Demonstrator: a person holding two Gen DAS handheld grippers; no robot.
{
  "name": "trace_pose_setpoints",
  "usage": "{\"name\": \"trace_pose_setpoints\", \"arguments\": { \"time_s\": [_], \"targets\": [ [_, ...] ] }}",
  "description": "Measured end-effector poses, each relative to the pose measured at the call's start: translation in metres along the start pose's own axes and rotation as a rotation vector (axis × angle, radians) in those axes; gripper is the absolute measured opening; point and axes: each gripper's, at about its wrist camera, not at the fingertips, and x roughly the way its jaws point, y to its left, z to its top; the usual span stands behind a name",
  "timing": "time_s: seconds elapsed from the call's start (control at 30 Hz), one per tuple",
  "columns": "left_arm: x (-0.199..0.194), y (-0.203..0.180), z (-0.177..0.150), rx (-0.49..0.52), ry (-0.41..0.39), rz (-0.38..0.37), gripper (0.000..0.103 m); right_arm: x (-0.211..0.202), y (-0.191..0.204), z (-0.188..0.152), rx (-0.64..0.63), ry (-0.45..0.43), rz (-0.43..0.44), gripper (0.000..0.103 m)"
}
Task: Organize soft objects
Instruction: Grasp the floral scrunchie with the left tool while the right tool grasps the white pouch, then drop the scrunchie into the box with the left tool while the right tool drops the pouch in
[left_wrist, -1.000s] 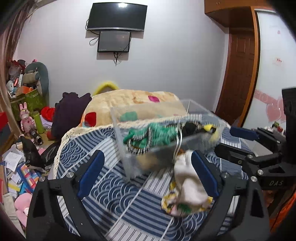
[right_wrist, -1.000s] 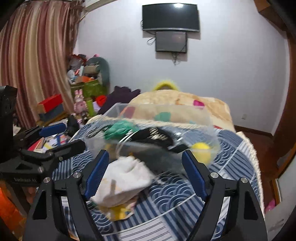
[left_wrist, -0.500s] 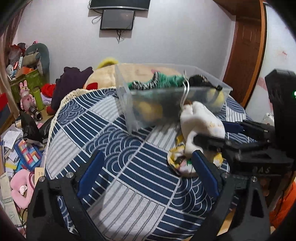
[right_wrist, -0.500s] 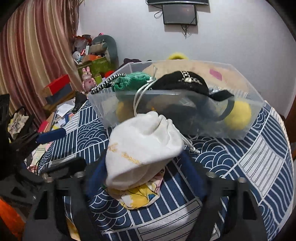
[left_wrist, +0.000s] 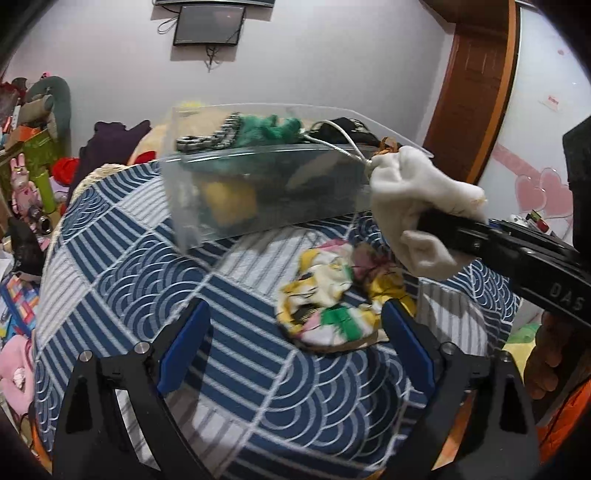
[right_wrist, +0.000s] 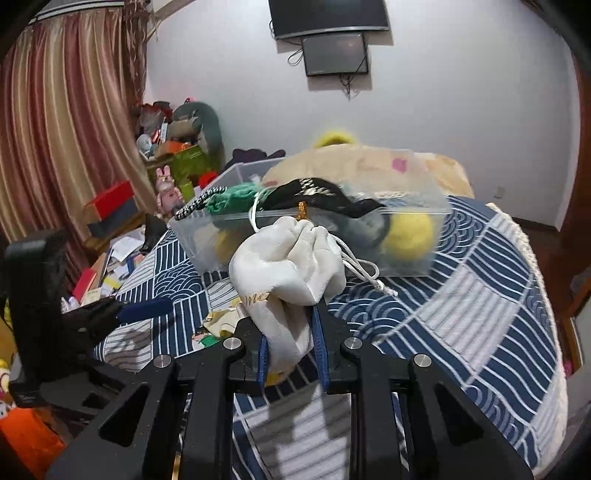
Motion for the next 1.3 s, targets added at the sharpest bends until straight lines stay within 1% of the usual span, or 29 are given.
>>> {"name": "trace_pose_setpoints", "arguments": {
  "time_s": [0.07, 0.1, 0.13, 0.2, 0.23, 0.27, 0.3, 0.37, 0.43, 0.6, 0.7, 0.97, 1.07, 1.13, 1.2, 1.3],
  "targets": [
    [0.006, -0.004, 0.001, 0.008, 0.017, -0.018, 0.072, -0.003, -0.003, -0.001, 0.01, -0.007, -0.011, 0.018],
    [0.011, -0.005, 0.001, 0.009, 0.033, -0.029, 0.067, -0.004, -0.005, -0.001, 0.015, -0.009, -0.015, 0.018],
    [0.014, -0.006, 0.001, 0.01, 0.037, -0.037, 0.057, -0.004, -0.006, -0.002, 0.021, -0.012, -0.02, 0.018],
    [0.014, -0.009, 0.0, 0.018, 0.018, -0.033, 0.043, -0.004, -0.008, -0.002, 0.025, -0.013, -0.023, 0.018],
    [0.013, -0.01, 0.0, 0.024, 0.017, -0.044, 0.031, -0.004, -0.008, -0.002, 0.024, -0.014, -0.03, 0.018],
    [0.011, -0.011, 0.0, 0.026, 0.013, -0.05, 0.025, -0.004, -0.008, -0.001, 0.023, -0.016, -0.034, 0.018],
    [0.01, -0.011, -0.001, 0.028, 0.007, -0.048, 0.022, -0.006, -0.009, -0.001, 0.025, -0.018, -0.035, 0.018],
    [0.004, -0.011, 0.0, 0.042, -0.013, -0.031, 0.014, -0.01, -0.01, 0.0, 0.026, -0.025, -0.035, 0.018],
    [-0.003, -0.009, 0.001, 0.045, -0.026, -0.029, 0.011, -0.017, -0.013, 0.001, 0.021, -0.038, -0.041, 0.018],
    [-0.02, -0.003, 0.011, 0.037, -0.071, -0.012, 0.01, -0.031, -0.011, 0.01, 0.019, -0.086, -0.049, 0.018],
    [-0.034, 0.001, 0.019, 0.023, -0.092, -0.036, 0.01, -0.04, -0.011, 0.018, 0.012, -0.118, -0.059, 0.018],
    [-0.067, 0.004, 0.05, 0.031, -0.213, -0.005, 0.01, -0.05, -0.013, 0.045, -0.007, -0.189, -0.108, 0.018],
    [-0.073, 0.007, 0.063, 0.028, -0.25, 0.013, 0.01, -0.049, -0.013, 0.056, -0.017, -0.208, -0.126, 0.018],
    [-0.075, 0.01, 0.074, 0.033, -0.266, 0.041, 0.01, -0.045, -0.015, 0.066, -0.017, -0.216, -0.129, 0.018],
    [-0.072, 0.012, 0.083, 0.033, -0.264, 0.06, 0.01, -0.041, -0.017, 0.072, -0.011, -0.219, -0.119, 0.018],
    [-0.062, 0.018, 0.096, 0.03, -0.257, 0.079, 0.01, -0.032, -0.015, 0.082, -0.016, -0.222, -0.135, 0.018]
  ]
}}
